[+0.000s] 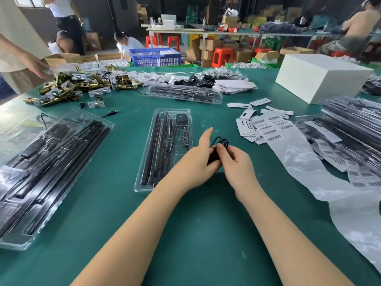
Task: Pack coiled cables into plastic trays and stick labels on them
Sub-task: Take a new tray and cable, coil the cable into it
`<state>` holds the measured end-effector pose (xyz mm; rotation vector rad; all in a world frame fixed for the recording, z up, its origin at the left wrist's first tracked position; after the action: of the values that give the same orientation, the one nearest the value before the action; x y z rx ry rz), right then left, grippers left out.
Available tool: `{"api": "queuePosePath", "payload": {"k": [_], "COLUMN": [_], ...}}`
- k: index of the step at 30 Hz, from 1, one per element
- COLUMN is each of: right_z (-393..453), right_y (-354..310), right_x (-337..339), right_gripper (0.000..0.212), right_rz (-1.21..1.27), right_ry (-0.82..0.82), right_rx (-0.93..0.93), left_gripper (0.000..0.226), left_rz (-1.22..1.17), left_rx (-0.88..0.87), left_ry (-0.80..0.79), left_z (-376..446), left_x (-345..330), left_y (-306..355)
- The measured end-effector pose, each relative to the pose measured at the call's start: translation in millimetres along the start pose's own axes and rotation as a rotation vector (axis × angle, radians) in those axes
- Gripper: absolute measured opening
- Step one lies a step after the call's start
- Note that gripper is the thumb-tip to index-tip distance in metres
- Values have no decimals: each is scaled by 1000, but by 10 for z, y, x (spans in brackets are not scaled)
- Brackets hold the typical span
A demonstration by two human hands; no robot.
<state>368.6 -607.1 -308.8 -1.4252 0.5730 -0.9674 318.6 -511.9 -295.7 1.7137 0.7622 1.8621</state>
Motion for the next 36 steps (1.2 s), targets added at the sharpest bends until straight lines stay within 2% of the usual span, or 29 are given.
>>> {"api": "queuePosePath", "payload": {"k": [3,5,9,11,15,20,23,25,30,36], "right_z": [33,48,65,65,58,16,13,23,43,83], "right_y": [30,42,22,19,16,-61,-53,-43,-59,-22], "right_x": [19,47,100,100,87,70,36,42,37,14], "right_gripper": [24,23,23,22,20,21,17,18,18,18], "right_rz": [13,-22,-59,-90,-78,-140,-101,-90,-87,-12], "right_ry": [-5,5,8,7,32,81,66,70,18,-202], "right_rx": [-17,-14,38,65,86,161,174,181,203,129], "left_gripper": [90,96,123,113,70,46,29,27,29,20], "left_rz": [-40,-38,28,152,173,140,178,232,170,235], "left_rx": [68,106,161,138,105,61,45,39,71,85], "left_ry": [-45,-12,-2,-18,43,144,139,114,119,72], "left_z": [-15,-37,-19,-3,16,-43,-31,-17,-1,-2], "left_x": [120,193,136,77,100,169,177,144,126,83], "left_y": [-193,-287,-330,-302,-320,-262,-223,-175,-184,-207]}}
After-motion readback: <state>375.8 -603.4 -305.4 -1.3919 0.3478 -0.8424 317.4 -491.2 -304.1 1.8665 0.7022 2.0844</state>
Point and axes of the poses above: each hand's wrist, its own z-axis towards the middle knuckle, its own x-axis out of the back of the hand, y = z × x, the point moved 8 cm from there along z, towards the middle knuckle, and after that the axes turned 11 degrees about -y, right-handed, at the moved point
